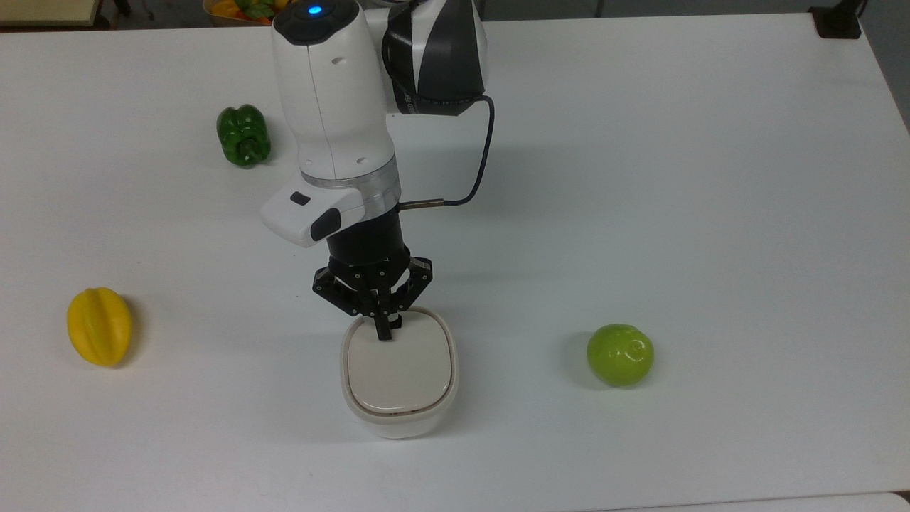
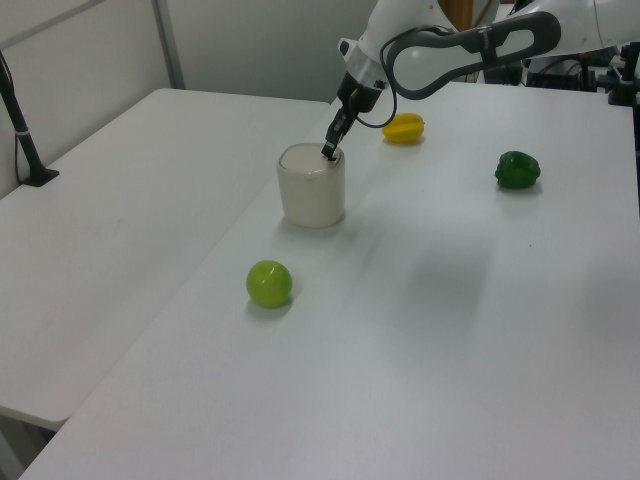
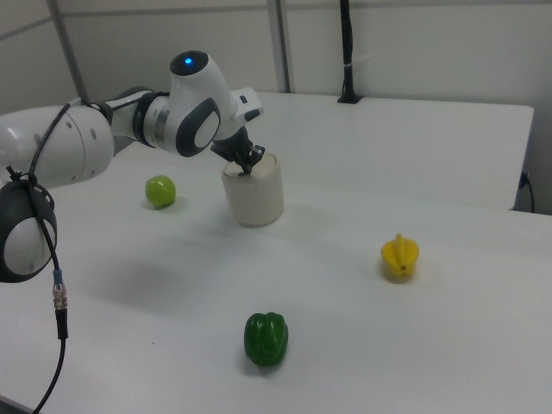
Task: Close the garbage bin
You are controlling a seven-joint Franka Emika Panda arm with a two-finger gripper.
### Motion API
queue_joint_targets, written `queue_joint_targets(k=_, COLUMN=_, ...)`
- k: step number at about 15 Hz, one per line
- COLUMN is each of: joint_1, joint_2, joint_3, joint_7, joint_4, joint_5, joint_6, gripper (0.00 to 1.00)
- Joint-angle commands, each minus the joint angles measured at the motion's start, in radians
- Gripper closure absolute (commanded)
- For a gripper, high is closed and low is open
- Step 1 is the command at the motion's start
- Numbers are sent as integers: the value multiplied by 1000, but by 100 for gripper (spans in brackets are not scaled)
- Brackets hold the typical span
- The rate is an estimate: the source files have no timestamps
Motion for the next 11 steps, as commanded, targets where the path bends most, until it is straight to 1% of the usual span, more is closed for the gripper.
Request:
queue_joint_targets(k=1, joint_1=-17, joint_2=-121, joint_3=9, joint_7=54, joint_4=-104, joint_5=11, joint_6=24, gripper=100)
queue_joint_targets(k=3, joint_1=-36, joint_2=-222, joint_3=9, joint_7=77, joint_4=-167, joint_5=17, joint_6=-4, gripper=100)
queue_joint_targets(k=5, joint_1=-43, joint_2=-326, joint_3=1, joint_7=120, joint_4=-233, joint_5=-5, joint_6=-159, gripper=100)
queue_joint_targets(k=6, joint_1=-45, joint_2=-363, joint_3=-5, joint_7=132, joint_4=-239, joint_5=-24, joint_6=-270, gripper=100)
queue_joint_targets(k=8, joint_1=-63, joint_2=-426, joint_3=-23, joint_7=134, joint_4=-231, joint_5=-60, joint_6=-513, gripper=93)
queue_joint_targets(k=9, joint_1=-77, joint_2=-453, joint_3=-22, joint_7=134, joint_4=-234, joint_5=-61, joint_6=-575, gripper=83)
queue_joint_targets(k=10, joint_1=-88, joint_2=-473, joint_3=-22, joint_7=135, joint_4=-239, joint_5=-66, joint_6=-625, gripper=53)
queue_joint_targets(k=11, joint_1=-86, joint_2=-486, joint_3=-23, joint_7=135, joint_4=-242, joint_5=-87, joint_6=-666, gripper=1)
